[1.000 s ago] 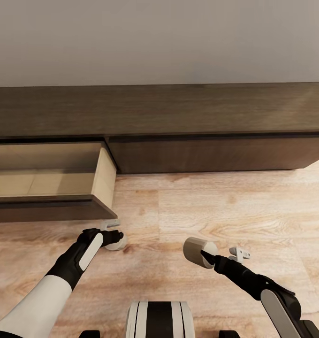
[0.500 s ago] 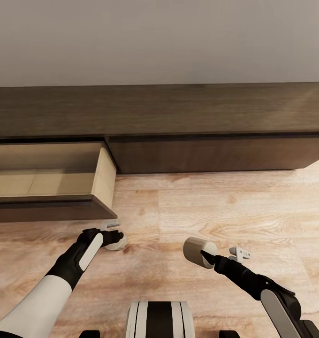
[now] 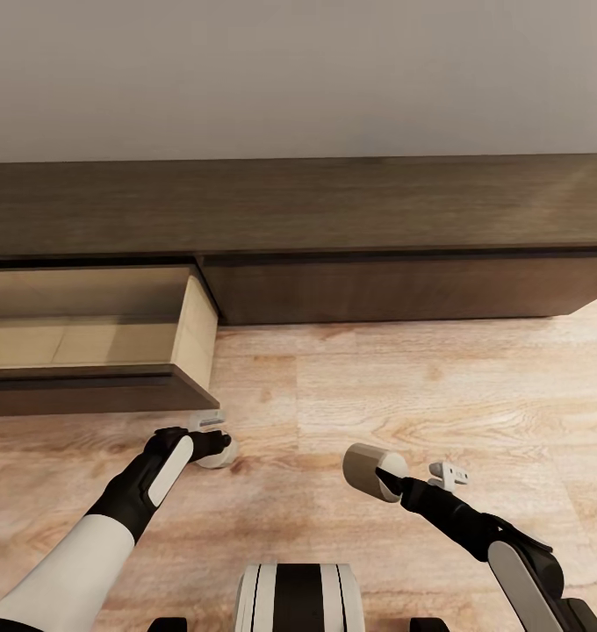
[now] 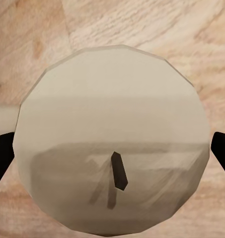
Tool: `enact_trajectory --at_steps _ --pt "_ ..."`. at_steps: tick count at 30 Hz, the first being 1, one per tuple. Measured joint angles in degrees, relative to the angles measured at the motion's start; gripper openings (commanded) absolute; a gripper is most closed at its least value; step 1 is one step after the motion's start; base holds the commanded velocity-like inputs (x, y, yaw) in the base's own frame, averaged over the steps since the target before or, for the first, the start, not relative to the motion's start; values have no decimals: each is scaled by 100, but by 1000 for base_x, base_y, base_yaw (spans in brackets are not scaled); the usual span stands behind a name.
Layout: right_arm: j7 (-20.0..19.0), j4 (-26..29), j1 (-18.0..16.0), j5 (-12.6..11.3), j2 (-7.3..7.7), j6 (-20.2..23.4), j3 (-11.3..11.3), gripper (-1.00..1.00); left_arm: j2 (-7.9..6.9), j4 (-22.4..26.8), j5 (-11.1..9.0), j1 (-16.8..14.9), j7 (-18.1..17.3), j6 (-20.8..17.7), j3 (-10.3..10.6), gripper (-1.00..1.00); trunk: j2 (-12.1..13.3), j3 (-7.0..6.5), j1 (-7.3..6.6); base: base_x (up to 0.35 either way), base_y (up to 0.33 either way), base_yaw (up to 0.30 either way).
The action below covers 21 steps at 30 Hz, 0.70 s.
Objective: Place each of the two pumpkins and all three candles from the living room inside a cabinet in the living room (use any cabinet), then make sure every cabinet is closed, and position the cauldron so it is next to a table in the living room.
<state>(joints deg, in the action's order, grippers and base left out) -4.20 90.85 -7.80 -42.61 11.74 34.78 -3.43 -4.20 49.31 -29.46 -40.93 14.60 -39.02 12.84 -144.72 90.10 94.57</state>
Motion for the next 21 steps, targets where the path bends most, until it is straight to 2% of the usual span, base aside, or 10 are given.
enact_trajectory --at_steps 21 --pt "1 0 0 2 0 0 0 -100 2 41 -11 7 -1 3 -14 -100 0 0 0 0 0 0"
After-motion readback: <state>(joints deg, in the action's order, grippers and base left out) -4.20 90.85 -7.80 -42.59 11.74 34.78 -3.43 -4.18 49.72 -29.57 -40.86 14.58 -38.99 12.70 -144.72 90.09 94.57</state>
